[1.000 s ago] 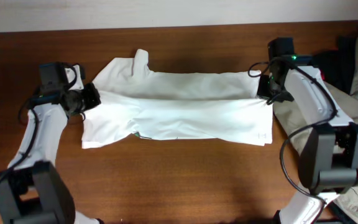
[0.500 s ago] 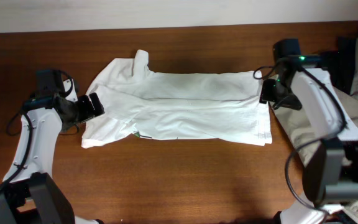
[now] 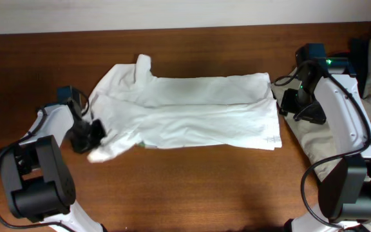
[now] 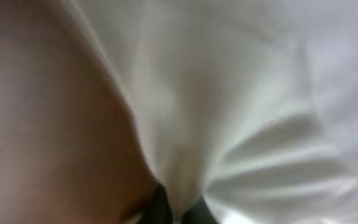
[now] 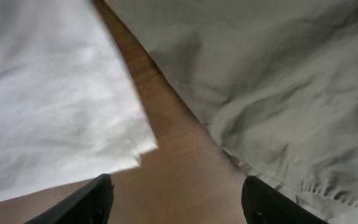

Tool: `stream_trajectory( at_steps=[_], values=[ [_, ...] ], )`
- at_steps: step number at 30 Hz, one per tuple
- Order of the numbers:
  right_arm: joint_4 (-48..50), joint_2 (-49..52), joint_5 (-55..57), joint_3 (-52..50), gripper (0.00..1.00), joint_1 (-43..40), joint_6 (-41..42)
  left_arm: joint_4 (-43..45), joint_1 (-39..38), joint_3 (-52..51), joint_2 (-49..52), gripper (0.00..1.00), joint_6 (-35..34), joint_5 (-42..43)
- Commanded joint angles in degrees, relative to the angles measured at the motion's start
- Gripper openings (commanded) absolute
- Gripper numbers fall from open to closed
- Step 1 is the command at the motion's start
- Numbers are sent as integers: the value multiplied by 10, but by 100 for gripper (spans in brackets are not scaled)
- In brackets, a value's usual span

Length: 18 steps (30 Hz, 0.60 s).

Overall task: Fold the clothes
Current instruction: 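Grasp the far edge with both grippers and fold it toward the near side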

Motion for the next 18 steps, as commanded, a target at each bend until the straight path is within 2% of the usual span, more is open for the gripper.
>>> stream_trajectory(
  at_steps=[1, 4, 5, 6, 7, 8, 10, 13, 15, 18],
  values=[
    [-21, -7, 11, 2, 70, -3, 7, -50, 48, -16, 10, 0, -62, -151],
    [-57, -7, -3, 2, 70, 0, -3, -73, 52, -16, -21, 0, -88, -201],
    [-55, -7, -46, 2, 70, 7, -36, -77, 52, -15, -43, 6, -88, -198],
    [-42, -7, -70, 2, 71, 18, -60, -77, 52, -15, -86, 61, -82, -168],
    [-28, -7, -70, 2, 72, 28, -61, -75, 52, -15, -124, 85, -75, -141],
    [12, -7, -84, 2, 74, 43, -86, -53, 52, -11, -168, 98, -34, -92],
    [91, -7, -94, 2, 87, 65, -95, 46, 52, -5, -226, 99, 52, 11],
    [170, -7, -94, 2, 89, 81, -95, 203, 51, -1, -208, 99, 120, 84],
    [171, -7, -94, 2, 89, 82, -95, 304, 49, 16, -141, 99, 160, 100],
    [162, -7, -94, 2, 89, 82, -95, 326, 49, 119, -11, 99, 190, 100]
  ],
)
